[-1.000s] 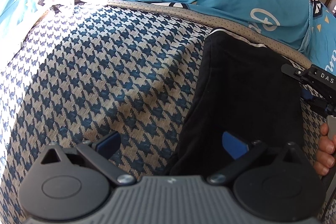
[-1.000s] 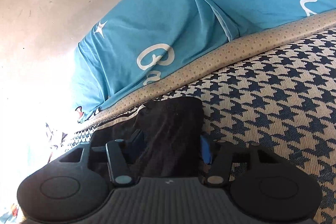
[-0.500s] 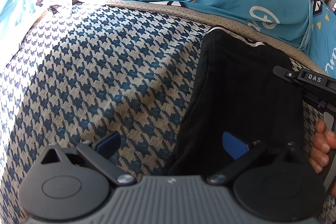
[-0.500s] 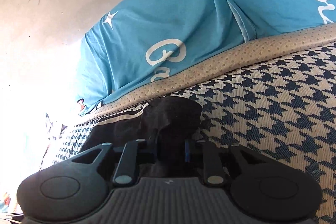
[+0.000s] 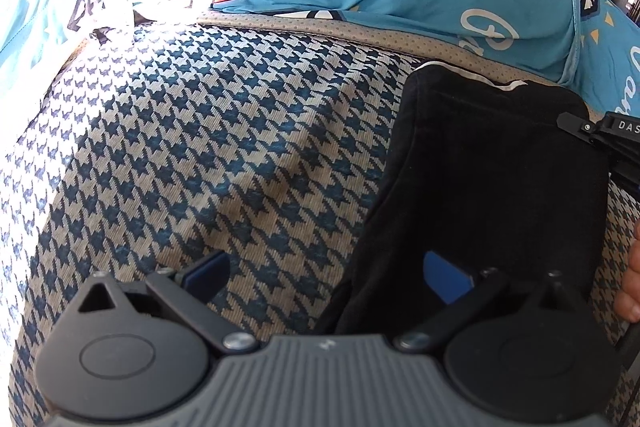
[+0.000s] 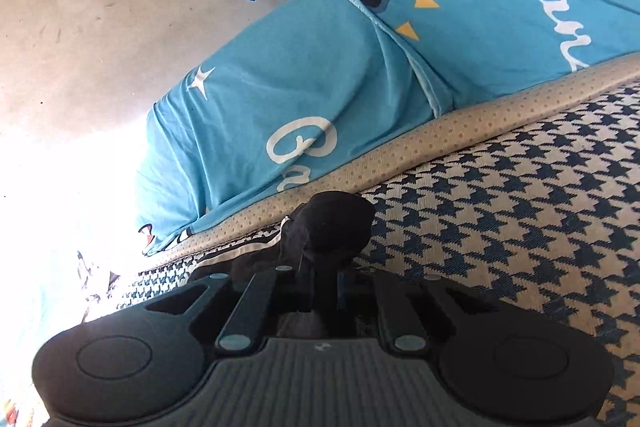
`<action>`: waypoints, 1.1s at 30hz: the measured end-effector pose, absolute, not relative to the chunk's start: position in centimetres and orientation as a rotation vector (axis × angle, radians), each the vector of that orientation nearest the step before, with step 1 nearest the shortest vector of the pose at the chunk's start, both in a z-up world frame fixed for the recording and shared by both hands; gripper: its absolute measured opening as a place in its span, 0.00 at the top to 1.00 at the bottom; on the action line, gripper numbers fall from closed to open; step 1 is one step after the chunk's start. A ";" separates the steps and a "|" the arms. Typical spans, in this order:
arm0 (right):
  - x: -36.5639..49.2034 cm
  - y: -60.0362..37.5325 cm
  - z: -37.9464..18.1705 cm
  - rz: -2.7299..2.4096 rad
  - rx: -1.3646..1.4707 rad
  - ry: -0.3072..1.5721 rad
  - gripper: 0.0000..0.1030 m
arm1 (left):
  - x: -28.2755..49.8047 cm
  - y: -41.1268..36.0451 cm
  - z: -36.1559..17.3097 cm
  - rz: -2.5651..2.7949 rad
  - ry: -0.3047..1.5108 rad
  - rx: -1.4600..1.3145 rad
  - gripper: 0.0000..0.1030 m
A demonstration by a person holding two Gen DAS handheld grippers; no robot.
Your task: Fold clothes
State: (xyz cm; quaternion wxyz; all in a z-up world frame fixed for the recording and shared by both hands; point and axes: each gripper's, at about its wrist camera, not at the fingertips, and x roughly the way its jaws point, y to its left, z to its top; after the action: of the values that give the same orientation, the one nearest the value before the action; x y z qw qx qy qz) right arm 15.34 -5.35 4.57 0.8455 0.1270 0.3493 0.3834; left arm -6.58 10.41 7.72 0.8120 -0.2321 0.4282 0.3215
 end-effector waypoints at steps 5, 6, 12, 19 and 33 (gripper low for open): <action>15.3 -7.8 5.9 0.705 0.246 0.699 0.91 | -5.9 9.3 7.9 0.641 0.911 -0.467 0.00; 15.5 -8.3 6.0 0.685 0.246 0.691 0.91 | -5.8 9.1 7.9 0.628 0.910 -0.463 0.00; 16.4 -13.0 6.4 0.573 0.233 0.677 0.91 | -5.3 7.7 8.2 0.553 0.903 -0.426 0.00; 16.8 -17.9 6.9 0.419 0.232 0.669 0.91 | -5.1 6.3 8.5 0.510 0.898 -0.375 0.00; 14.6 -22.2 7.3 0.346 0.276 0.788 0.68 | -6.8 5.6 7.8 0.443 0.901 -0.366 0.00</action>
State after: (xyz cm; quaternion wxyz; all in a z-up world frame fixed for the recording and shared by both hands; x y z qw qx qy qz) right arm 14.56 -22.24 7.32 0.8996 0.1332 0.3807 0.1673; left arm -6.83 5.60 7.83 0.8607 -0.1742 0.4293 0.2110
